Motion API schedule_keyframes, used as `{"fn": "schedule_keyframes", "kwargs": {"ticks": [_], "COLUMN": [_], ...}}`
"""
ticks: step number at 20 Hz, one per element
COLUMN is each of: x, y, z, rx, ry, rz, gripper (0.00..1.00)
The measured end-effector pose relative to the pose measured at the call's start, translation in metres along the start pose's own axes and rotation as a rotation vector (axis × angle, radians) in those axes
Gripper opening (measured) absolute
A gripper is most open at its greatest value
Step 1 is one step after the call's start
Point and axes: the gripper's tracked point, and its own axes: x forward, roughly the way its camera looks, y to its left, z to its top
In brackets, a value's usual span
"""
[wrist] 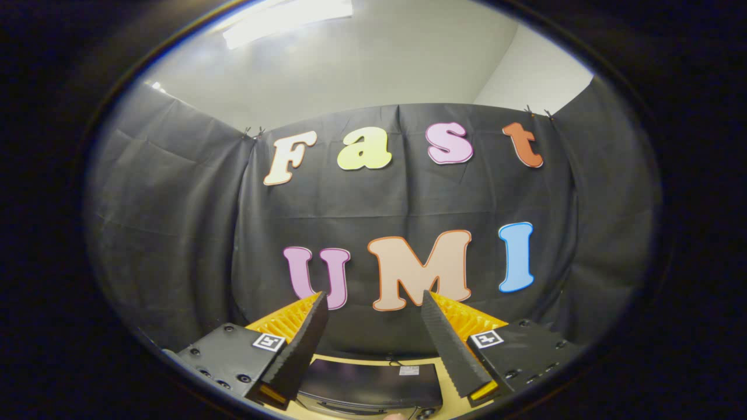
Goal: Open the toaster oven, put the food inside, and close the toaster oven door.
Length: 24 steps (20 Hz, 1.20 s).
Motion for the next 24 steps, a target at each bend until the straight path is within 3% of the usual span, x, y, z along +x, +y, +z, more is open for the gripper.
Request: {"fn": "schedule_keyframes", "kwargs": {"ticks": [7,19,24], "x": [0.01,0.008,-0.006], "y": [0.003,-0.015,-0.019], "z": [-0.031,-0.238,-0.301], "rx": [-0.021,-0.128,-0.181], "ry": [0.04,0.442,0.559], "rz": [0.011,-0.014,-0.008], "gripper": [0.99,0.99,1.0]}}
